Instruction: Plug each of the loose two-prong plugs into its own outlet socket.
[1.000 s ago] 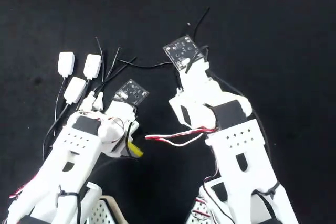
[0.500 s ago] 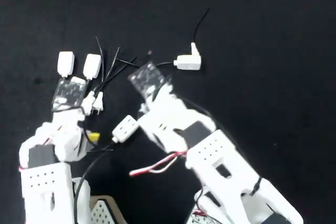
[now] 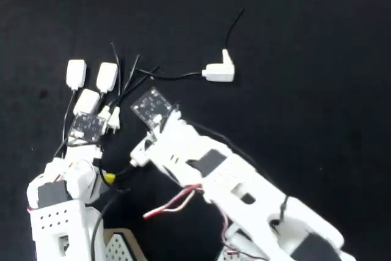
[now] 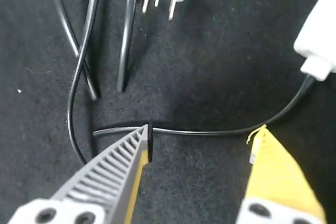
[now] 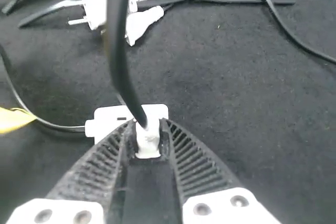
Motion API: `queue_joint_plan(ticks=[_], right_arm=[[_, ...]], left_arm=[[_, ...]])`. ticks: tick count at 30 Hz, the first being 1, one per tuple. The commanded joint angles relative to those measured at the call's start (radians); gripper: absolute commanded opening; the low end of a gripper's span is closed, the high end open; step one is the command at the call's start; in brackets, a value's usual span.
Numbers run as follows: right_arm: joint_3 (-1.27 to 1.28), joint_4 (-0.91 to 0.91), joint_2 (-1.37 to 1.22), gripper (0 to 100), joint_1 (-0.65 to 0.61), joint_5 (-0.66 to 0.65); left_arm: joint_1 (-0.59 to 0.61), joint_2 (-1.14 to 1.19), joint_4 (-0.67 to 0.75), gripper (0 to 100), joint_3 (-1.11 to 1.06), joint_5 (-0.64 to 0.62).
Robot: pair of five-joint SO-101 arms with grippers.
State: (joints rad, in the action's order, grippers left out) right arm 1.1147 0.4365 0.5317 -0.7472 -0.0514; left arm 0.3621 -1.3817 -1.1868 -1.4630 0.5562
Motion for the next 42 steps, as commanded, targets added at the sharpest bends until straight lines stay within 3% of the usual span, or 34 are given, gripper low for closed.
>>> queue_joint_plan(ticks=[1,10,17,34,42], right_arm=[[-0.008,-0.055,-0.044,1.2,-0.009,0.000],[-0.004,-0.061,-0.039,1.2,-0.003,-0.005],[0.053,-0.173,-0.041,1.2,0.017,-0.037],[0.059,-0.176,-0.042,1.2,0.040,-0.038],[-0.030,-0.175,-0.240,1.2,0.040,-0.040]], left_arm=[[0.010,-0.020,-0.003,30,-0.016,0.025],[0.010,-0.112,-0.012,30,-0.054,0.048],[0.004,-0.183,-0.069,30,-0.067,0.048],[0.008,-0.336,-0.130,30,-0.105,0.048],[0.008,-0.336,-0.130,30,-0.105,0.048]])
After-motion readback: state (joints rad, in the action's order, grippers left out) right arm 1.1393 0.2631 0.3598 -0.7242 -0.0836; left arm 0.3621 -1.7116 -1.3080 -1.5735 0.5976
